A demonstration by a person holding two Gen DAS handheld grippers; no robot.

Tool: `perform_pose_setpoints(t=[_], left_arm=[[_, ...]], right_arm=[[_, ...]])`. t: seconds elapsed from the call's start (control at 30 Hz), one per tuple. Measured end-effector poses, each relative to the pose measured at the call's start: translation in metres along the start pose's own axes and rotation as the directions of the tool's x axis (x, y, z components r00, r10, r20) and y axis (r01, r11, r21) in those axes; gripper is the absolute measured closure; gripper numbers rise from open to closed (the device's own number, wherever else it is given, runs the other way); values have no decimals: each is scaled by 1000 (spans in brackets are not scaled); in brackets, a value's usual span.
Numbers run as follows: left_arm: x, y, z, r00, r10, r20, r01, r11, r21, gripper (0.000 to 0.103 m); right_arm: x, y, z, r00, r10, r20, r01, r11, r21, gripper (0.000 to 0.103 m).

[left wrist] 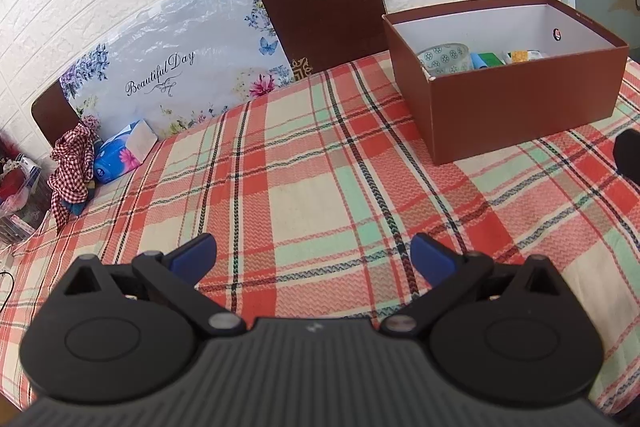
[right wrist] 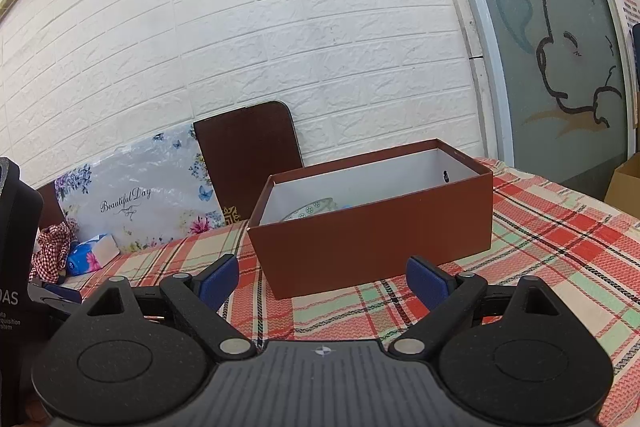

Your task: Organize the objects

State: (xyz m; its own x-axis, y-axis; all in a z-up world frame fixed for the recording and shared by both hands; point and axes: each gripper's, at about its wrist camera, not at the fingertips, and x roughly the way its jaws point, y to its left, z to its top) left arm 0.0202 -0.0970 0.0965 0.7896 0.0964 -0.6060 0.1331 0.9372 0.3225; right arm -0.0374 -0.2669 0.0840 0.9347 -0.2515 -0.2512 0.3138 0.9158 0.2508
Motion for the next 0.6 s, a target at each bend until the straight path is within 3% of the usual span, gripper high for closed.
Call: perform_pose_setpoints(t=[0.6], left_arm=[[7, 2, -5, 997, -56, -53, 56, 998, -15, 0]], right_arm=[[2, -6, -2, 1000, -5, -9, 5, 1000, 14, 11]])
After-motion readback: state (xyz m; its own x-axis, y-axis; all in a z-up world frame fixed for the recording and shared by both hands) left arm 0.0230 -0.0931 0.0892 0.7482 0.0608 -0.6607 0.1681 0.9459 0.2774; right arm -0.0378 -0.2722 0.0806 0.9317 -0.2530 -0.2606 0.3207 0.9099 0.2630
